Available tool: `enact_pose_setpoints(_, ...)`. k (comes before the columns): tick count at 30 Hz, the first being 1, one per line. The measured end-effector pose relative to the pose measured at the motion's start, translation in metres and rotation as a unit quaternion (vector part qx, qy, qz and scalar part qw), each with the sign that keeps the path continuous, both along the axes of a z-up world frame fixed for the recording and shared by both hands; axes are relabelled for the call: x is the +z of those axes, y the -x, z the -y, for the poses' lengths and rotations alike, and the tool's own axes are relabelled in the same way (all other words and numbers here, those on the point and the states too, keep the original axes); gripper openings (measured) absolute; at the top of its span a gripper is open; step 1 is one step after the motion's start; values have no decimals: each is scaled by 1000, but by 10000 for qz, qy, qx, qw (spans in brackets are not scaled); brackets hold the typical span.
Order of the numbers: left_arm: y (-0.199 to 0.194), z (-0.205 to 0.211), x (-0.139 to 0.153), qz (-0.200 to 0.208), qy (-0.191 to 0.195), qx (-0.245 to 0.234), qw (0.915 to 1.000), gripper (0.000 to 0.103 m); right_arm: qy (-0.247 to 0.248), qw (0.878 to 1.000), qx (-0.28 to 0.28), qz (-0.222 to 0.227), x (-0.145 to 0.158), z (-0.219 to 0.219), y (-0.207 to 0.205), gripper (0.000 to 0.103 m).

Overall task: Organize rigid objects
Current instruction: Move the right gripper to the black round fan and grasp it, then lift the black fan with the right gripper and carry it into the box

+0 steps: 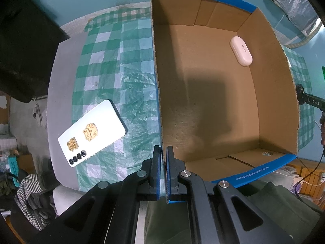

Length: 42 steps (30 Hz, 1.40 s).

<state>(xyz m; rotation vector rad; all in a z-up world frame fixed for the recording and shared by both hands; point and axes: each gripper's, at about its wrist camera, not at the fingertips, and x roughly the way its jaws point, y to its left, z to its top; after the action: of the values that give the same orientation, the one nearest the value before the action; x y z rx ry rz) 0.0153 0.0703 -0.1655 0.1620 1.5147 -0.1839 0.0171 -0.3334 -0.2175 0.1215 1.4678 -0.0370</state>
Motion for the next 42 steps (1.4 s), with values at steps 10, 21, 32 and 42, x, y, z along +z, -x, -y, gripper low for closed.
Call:
enact_pose_setpoints(10, -1, 0, 1, 14, -12, -35, 10000, 4, -77, 9998, 156, 111, 27, -14, -5, 62)
enact_pose_setpoints(21, 0, -1, 2, 25, 15, 15, 10000, 4, -173, 9978, 581, 279, 60, -42, -27, 62)
enact_pose_setpoints(32, 1, -3, 2, 37, 22, 4, 10000, 4, -279, 9925, 1116, 409, 81, -77, -50, 62)
enact_pose_setpoints(42, 2, -3, 1, 37, 17, -8, 10000, 4, -392, 9846, 1595, 604, 102, -117, -73, 62)
